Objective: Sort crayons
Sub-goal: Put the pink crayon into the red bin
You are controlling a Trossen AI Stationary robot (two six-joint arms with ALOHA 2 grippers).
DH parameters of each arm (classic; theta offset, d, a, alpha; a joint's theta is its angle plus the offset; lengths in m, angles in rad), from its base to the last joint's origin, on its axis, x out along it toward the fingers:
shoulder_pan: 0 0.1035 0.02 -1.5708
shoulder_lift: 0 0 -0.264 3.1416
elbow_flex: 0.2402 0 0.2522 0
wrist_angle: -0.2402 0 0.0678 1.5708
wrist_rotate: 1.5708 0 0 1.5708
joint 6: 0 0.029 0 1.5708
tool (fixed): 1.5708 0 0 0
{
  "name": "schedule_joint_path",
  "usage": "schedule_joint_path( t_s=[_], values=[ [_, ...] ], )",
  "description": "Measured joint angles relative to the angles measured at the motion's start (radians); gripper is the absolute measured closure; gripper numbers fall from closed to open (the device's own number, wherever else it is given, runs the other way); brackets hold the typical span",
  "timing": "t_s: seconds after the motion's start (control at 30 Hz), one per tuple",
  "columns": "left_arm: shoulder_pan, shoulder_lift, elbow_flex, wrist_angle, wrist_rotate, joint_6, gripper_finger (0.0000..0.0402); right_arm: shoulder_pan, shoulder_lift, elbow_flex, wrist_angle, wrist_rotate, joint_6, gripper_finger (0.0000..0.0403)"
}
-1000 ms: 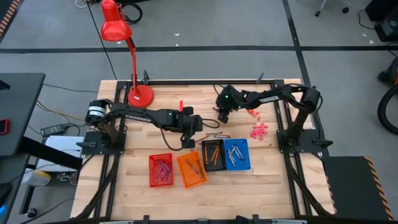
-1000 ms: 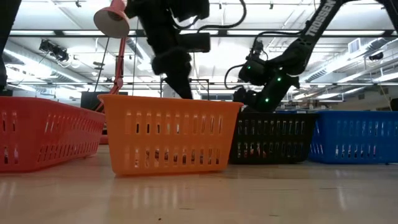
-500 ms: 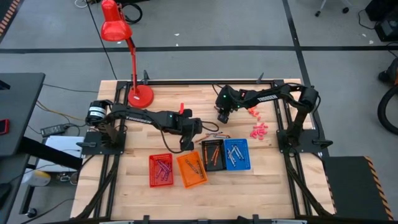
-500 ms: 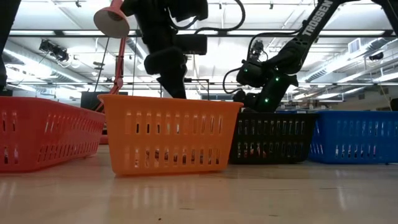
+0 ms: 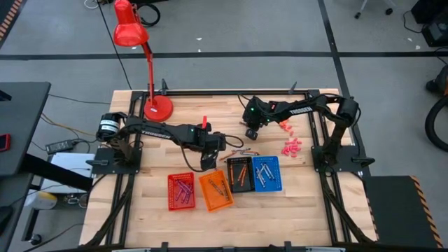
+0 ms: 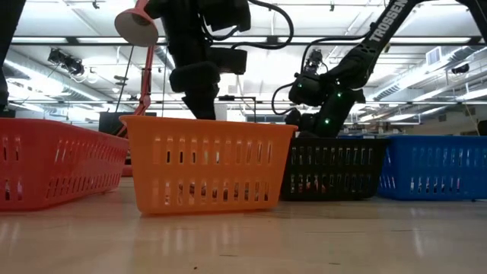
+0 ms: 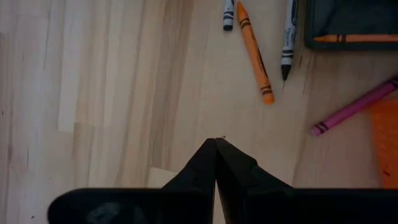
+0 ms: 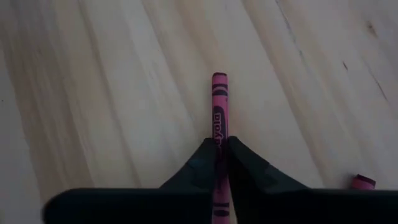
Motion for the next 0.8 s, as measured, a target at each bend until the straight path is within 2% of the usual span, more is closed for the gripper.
schedule_joint_path(
  t_s=[0.13, 0.43, 0.73, 0.8],
  values=[
    [-0.006, 0.0, 0.0, -0.027, -0.001, 0.044, 0.0388, -0.001, -0.002, 0.0, -0.017, -0.002, -0.003, 0.0391],
    [-0.006, -0.001, 0.0, 0.005, -0.001, 0.085, 0.0383, 0.015, -0.013, -0.005, 0.006, -0.081, -0.043, 0.0378],
    [0.001, 0.007, 0.0, 0.07, -0.001, 0.095, 0.0307, 0.05, -0.019, -0.007, 0.007, -0.111, -0.073, 0.0376],
    [0.001, 0.007, -0.032, 0.123, -0.002, 0.095, 0.0294, 0.055, -0.019, -0.007, 0.01, -0.118, -0.073, 0.0375]
  ],
)
